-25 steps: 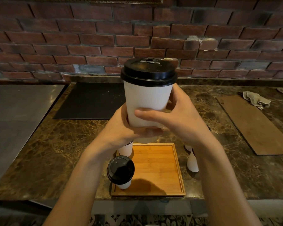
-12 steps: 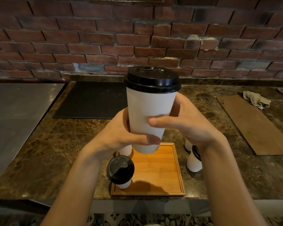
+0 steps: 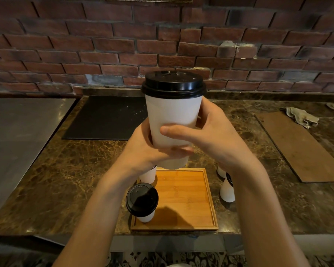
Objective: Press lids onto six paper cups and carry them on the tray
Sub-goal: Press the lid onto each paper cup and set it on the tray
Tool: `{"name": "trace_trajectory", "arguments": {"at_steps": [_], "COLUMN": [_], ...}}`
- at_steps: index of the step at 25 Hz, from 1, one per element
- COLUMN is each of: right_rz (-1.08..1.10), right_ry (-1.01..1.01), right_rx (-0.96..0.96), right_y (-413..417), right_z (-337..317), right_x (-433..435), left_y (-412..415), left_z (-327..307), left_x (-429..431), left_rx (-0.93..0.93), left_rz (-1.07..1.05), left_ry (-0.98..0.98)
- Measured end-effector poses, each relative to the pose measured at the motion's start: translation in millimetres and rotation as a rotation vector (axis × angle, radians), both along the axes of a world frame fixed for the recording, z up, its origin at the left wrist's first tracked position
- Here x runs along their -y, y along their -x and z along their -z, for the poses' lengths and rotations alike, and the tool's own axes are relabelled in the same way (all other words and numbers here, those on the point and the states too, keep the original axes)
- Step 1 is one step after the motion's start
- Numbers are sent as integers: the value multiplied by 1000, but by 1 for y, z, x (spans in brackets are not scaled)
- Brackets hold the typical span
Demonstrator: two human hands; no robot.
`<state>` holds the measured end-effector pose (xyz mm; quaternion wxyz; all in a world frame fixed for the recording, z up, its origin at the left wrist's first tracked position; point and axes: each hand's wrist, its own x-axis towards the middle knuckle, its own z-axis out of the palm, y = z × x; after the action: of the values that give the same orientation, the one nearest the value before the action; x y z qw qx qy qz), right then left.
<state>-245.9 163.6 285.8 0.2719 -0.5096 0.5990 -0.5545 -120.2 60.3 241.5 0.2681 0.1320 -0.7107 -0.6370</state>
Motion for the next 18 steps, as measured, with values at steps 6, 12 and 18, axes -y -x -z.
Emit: {"name": "trace_trajectory", "arguments": {"at_steps": [6,12,18], "right_rz": [182,333,303], "right_ry": [-15,16,63], "right_rx": [-69,-103,-95], "right_y": [-11,-23,-20], "right_z": [4,11,6], "right_x": [4,7,4], "left_y": [6,10,8], "left_z": [4,7,-1], "left_x": [-7,-6,-8], "left_rx": [-39,-17,-22], "left_rz": [-160,-223,-163], "left_ry": [42,100,94]}}
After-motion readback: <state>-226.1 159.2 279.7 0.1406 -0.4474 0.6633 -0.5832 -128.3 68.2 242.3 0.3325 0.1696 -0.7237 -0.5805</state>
